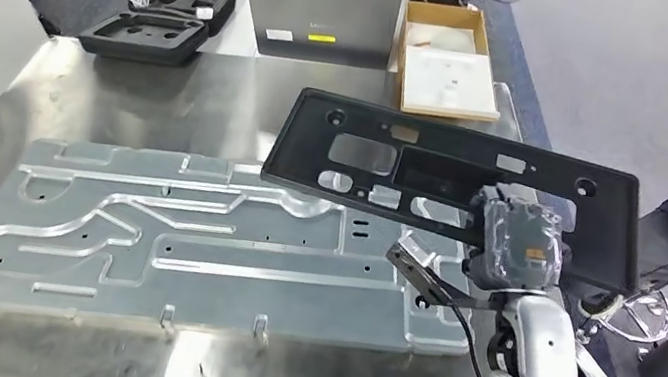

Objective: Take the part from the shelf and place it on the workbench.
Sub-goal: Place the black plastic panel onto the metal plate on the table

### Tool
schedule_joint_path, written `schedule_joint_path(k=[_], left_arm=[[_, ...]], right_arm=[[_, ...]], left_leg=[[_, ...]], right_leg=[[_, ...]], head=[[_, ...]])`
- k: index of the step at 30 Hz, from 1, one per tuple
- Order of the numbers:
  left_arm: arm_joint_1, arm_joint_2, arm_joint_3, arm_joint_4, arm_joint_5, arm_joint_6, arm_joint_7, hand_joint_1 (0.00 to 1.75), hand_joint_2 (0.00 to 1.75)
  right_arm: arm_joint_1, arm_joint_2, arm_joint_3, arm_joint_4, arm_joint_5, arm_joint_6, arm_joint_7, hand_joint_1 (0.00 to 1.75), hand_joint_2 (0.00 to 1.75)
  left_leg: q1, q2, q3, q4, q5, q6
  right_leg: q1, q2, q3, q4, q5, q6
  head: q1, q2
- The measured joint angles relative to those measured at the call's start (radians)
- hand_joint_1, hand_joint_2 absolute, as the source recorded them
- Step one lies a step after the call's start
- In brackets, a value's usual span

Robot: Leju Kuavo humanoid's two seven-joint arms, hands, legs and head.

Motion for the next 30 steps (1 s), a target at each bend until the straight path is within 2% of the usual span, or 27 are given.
schedule_joint_path(k=[1, 3, 4, 5, 6, 8, 9, 10, 11, 12, 13, 14, 15, 17, 18, 20, 22, 24, 25, 26, 27, 29, 30], left_arm=[[0.0, 0.001, 0.0, 0.0, -0.002, 0.0, 0.0, 0.0, 1.75], [-0.005, 0.001, 0.0, 0.0, -0.006, 0.001, 0.003, 0.0, 1.75], [-0.006, 0.001, 0.0, 0.0, -0.007, 0.001, 0.004, 0.0, 1.75], [-0.007, 0.001, 0.0, 0.0, -0.008, 0.002, 0.007, 0.0, 1.75], [-0.006, 0.001, 0.0, 0.0, -0.008, 0.004, 0.009, 0.0, 1.75], [-0.005, 0.002, 0.0, 0.0, -0.009, 0.009, 0.011, 0.0, 1.75], [-0.005, 0.001, 0.0, 0.0, -0.01, 0.01, 0.012, 0.0, 1.75], [-0.004, 0.001, 0.0, 0.0, -0.011, 0.012, 0.012, 0.0, 1.75], [-0.003, 0.001, 0.0, 0.0, -0.013, 0.013, 0.012, 0.0, 1.75], [-0.002, 0.001, 0.0, 0.0, -0.014, 0.014, 0.012, 0.0, 1.75], [0.0, 0.001, 0.0, 0.0, -0.016, 0.015, 0.012, 0.0, 1.75], [0.0, 0.001, 0.0, 0.0, -0.017, 0.015, 0.014, 0.0, 1.75], [-0.001, 0.001, 0.0, 0.0, -0.017, 0.014, 0.018, 0.0, 1.75], [-0.004, 0.001, 0.0, 0.0, -0.014, 0.008, 0.031, 0.0, 1.75], [-0.003, 0.002, 0.0, 0.0, -0.012, 0.005, 0.037, 0.0, 1.75], [-0.003, 0.005, 0.0, 0.0, -0.009, 0.001, 0.043, 0.0, 1.75], [-0.003, 0.006, 0.0, 0.0, -0.009, 0.0, 0.044, 0.0, 1.75], [-0.005, 0.006, 0.0, 0.0, -0.009, -0.001, 0.044, 0.0, 1.75], [-0.005, 0.006, 0.0, 0.0, -0.009, -0.002, 0.044, 0.0, 1.75], [-0.005, 0.006, 0.0, 0.0, -0.009, -0.002, 0.044, 0.0, 1.75], [-0.005, 0.007, 0.0, 0.0, -0.011, 0.0, 0.046, 0.0, 1.75], [-0.004, 0.007, 0.0, 0.0, -0.016, 0.007, 0.05, 0.0, 1.75], [-0.004, 0.007, 0.0, 0.0, -0.019, 0.011, 0.052, 0.0, 1.75]], right_arm=[[0.002, 0.001, 0.001, 0.002, 0.0, 0.003, 0.0, 1.75, 1.75], [0.003, 0.002, 0.001, 0.003, -0.001, 0.007, 0.0, 1.75, 1.75], [0.002, 0.002, 0.001, 0.003, -0.001, 0.007, 0.0, 1.75, 1.75], [-0.001, 0.002, 0.001, 0.002, -0.001, 0.007, 0.0, 1.75, 1.75], [-0.002, 0.002, 0.001, 0.002, -0.001, 0.008, 0.0, 1.75, 1.75], [0.001, 0.002, 0.001, 0.004, -0.002, 0.012, -0.001, 1.75, 1.75], [0.005, 0.002, 0.001, 0.006, -0.003, 0.013, 0.0, 1.75, 1.75], [0.009, 0.002, 0.001, 0.008, -0.004, 0.014, 0.0, 1.75, 1.75], [0.012, 0.001, 0.001, 0.009, -0.005, 0.015, 0.0, 1.75, 1.75], [0.013, 0.001, 0.001, 0.009, -0.006, 0.015, 0.0, 1.75, 1.75], [0.013, 0.001, 0.001, 0.01, -0.007, 0.016, 0.0, 1.75, 1.75], [0.012, 0.001, 0.002, 0.009, -0.008, 0.016, 0.0, 1.75, 1.75], [0.011, 0.001, 0.002, 0.009, -0.008, 0.018, 0.0, 1.75, 1.75], [0.009, 0.001, 0.002, 0.007, -0.01, 0.022, 0.0, 1.75, 1.75], [0.009, 0.001, 0.002, 0.007, -0.011, 0.024, 0.0, 1.75, 1.75], [0.008, 0.001, 0.002, 0.007, -0.014, 0.026, 0.0, 1.75, 1.75], [0.007, 0.001, 0.002, 0.006, -0.016, 0.026, 0.0, 1.75, 1.75], [0.008, 0.001, 0.002, 0.006, -0.017, 0.026, 0.0, 1.75, 1.75], [0.009, 0.001, 0.002, 0.006, -0.018, 0.026, 0.0, 1.75, 1.75], [0.01, 0.001, 0.003, 0.006, -0.019, 0.026, 0.0, 1.75, 1.75], [0.011, 0.001, 0.003, 0.006, -0.021, 0.026, 0.0, 1.75, 1.75], [0.011, 0.001, 0.004, 0.006, -0.024, 0.026, 0.0, 1.75, 1.75], [0.01, 0.001, 0.004, 0.006, -0.025, 0.026, 0.0, 1.75, 1.75]], left_leg=[[-0.004, -0.001, 0.0, -0.008, 0.015, 0.005], [-0.003, -0.001, 0.012, -0.014, 0.004, 0.013], [-0.001, -0.001, 0.023, -0.024, 0.001, 0.018], [0.002, 0.0, 0.035, -0.035, -0.003, 0.024], [0.003, 0.0, 0.047, -0.043, -0.008, 0.029], [0.001, 0.0, 0.064, -0.046, -0.024, 0.037], [0.0, -0.002, 0.072, -0.044, -0.034, 0.039], [-0.001, -0.004, 0.079, -0.041, -0.043, 0.039], [-0.002, -0.006, 0.089, -0.035, -0.055, 0.038], [-0.002, -0.008, 0.099, -0.027, -0.066, 0.036], [-0.002, -0.008, 0.108, -0.021, -0.077, 0.034], [-0.003, -0.01, 0.115, -0.013, -0.086, 0.031], [-0.004, -0.011, 0.117, -0.009, -0.091, 0.026], [-0.004, -0.013, 0.117, -0.009, -0.091, 0.018], [-0.005, -0.013, 0.116, -0.011, -0.09, 0.014], [-0.006, -0.012, 0.109, 0.008, -0.113, 0.003], [0.0, -0.008, 0.079, 0.095, -0.181, -0.009], [0.009, -0.004, 0.037, 0.225, -0.249, -0.02], [0.013, -0.002, 0.029, 0.264, -0.261, -0.023], [0.017, -0.001, 0.036, 0.267, -0.255, -0.026], [0.02, 0.0, 0.062, 0.231, -0.234, -0.028], [0.025, 0.001, 0.143, 0.096, -0.187, -0.03], [0.025, 0.0, 0.177, 0.032, -0.172, -0.028]], right_leg=[[0.001, 0.002, 0.006, -0.004, -0.008, 0.007], [-0.001, 0.0, 0.017, -0.024, -0.02, 0.019], [-0.001, -0.002, 0.021, -0.021, -0.026, 0.022], [0.0, -0.003, 0.01, 0.003, -0.04, 0.023], [0.002, -0.005, -0.019, 0.054, -0.059, 0.023], [0.008, -0.006, -0.117, 0.193, -0.094, 0.022], [0.01, -0.006, -0.164, 0.241, -0.092, 0.022], [0.01, -0.006, -0.196, 0.261, -0.076, 0.022], [0.011, -0.006, -0.208, 0.235, -0.031, 0.023], [0.01, -0.006, -0.201, 0.176, 0.026, 0.023], [0.011, -0.007, -0.187, 0.117, 0.071, 0.021], [0.013, -0.008, -0.17, 0.06, 0.11, 0.019], [0.015, -0.007, -0.159, 0.031, 0.125, 0.015], [0.019, -0.006, -0.154, 0.021, 0.127, 0.008], [0.017, -0.006, -0.154, 0.018, 0.13, 0.003], [0.011, -0.008, -0.152, 0.006, 0.138, -0.009], [0.006, -0.012, -0.153, -0.002, 0.147, -0.018], [0.005, -0.015, -0.159, -0.003, 0.151, -0.019], [0.005, -0.016, -0.163, -0.003, 0.153, -0.018], [0.004, -0.016, -0.165, -0.003, 0.154, -0.017], [0.003, -0.017, -0.168, -0.002, 0.157, -0.014], [-0.001, -0.017, -0.17, -0.002, 0.162, -0.006], [0.0, -0.016, -0.171, -0.001, 0.165, 0.0]], head=[[-0.001, 0.0], [-0.001, 0.0], [-0.001, 0.0], [0.0, 0.0], [0.001, 0.0], [0.0, 0.0], [0.0, 0.0], [0.0, 0.0], [0.0, 0.0], [0.0, 0.0], [0.0, 0.0], [0.0, 0.0], [-0.001, 0.0], [-0.001, 0.0], [-0.001, 0.0], [-0.003, 0.0], [-0.006, 0.0], [-0.008, 0.0], [-0.008, 0.0], [-0.008, 0.0], [-0.008, 0.0], [-0.008, 0.0], [-0.008, 0.0]])
